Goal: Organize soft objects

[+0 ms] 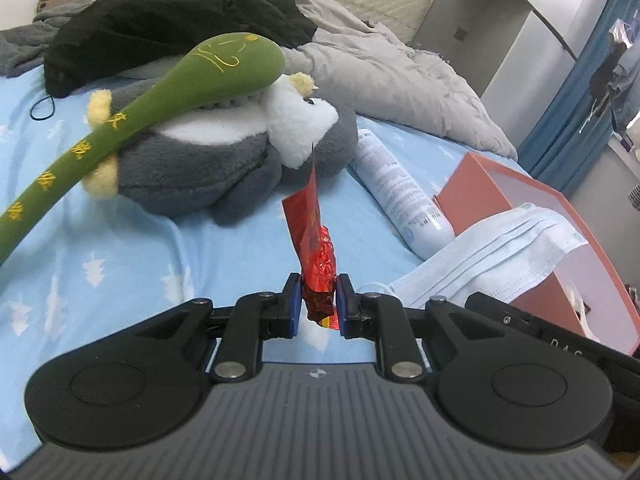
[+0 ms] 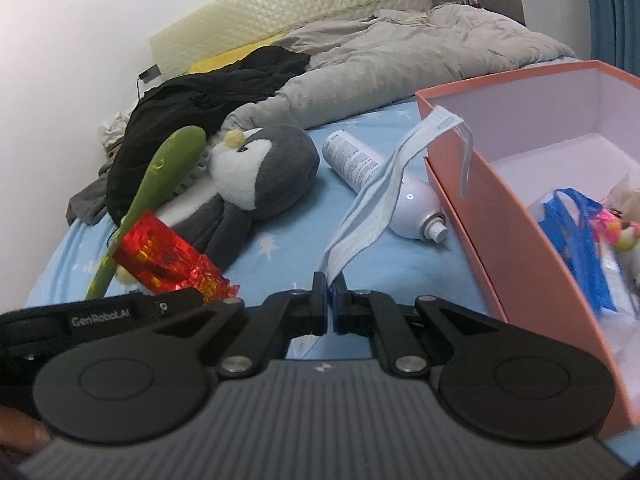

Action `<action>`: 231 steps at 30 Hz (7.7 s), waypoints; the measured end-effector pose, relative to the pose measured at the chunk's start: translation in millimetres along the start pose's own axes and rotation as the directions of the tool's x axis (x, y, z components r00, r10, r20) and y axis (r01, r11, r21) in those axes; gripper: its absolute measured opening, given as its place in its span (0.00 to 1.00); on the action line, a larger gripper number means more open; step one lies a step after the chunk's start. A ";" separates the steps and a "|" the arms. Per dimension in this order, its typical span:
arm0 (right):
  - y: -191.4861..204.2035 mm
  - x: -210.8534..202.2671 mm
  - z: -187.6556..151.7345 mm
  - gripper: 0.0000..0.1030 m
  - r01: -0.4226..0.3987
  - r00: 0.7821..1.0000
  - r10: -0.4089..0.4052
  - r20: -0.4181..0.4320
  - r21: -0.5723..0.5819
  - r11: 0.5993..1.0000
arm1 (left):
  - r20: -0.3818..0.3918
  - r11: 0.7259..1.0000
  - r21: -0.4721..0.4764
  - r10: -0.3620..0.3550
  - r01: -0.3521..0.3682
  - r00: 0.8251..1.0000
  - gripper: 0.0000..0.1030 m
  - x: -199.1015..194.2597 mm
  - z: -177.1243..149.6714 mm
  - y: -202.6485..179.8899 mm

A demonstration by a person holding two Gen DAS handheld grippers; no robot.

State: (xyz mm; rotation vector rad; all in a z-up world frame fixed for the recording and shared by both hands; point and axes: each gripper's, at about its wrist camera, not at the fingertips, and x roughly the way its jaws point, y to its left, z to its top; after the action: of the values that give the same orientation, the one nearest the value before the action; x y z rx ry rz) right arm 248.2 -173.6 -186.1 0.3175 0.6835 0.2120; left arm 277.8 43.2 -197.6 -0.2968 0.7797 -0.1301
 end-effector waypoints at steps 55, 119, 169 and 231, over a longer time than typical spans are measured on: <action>-61.4 -223.4 0.5 0.06 0.163 0.985 -0.150 0.090 -0.160 0.974 | -0.103 0.897 0.369 -0.220 0.243 0.970 0.20 -125.7 -26.9 -212.8; -187.2 -191.1 74.9 0.53 0.341 0.940 -0.341 0.032 -0.009 0.940 | -0.190 0.842 0.455 -0.226 0.290 0.955 0.42 -33.7 38.1 -316.2; -109.0 -323.7 -27.3 0.56 0.315 0.925 -0.321 0.204 0.061 0.947 | -0.029 0.882 0.398 -0.262 0.251 0.965 0.42 -232.9 -55.5 -228.5; -100.3 -317.6 -24.7 0.85 0.300 0.930 -0.297 0.216 0.017 0.954 | 0.061 0.919 0.378 -0.149 0.116 0.987 0.99 -249.6 -60.9 -224.5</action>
State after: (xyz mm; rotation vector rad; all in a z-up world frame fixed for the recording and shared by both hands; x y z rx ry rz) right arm 0.6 -355.0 -54.2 0.2127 0.5055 -0.1072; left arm 57.2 -127.4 -1.0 0.0081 0.6305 -0.3871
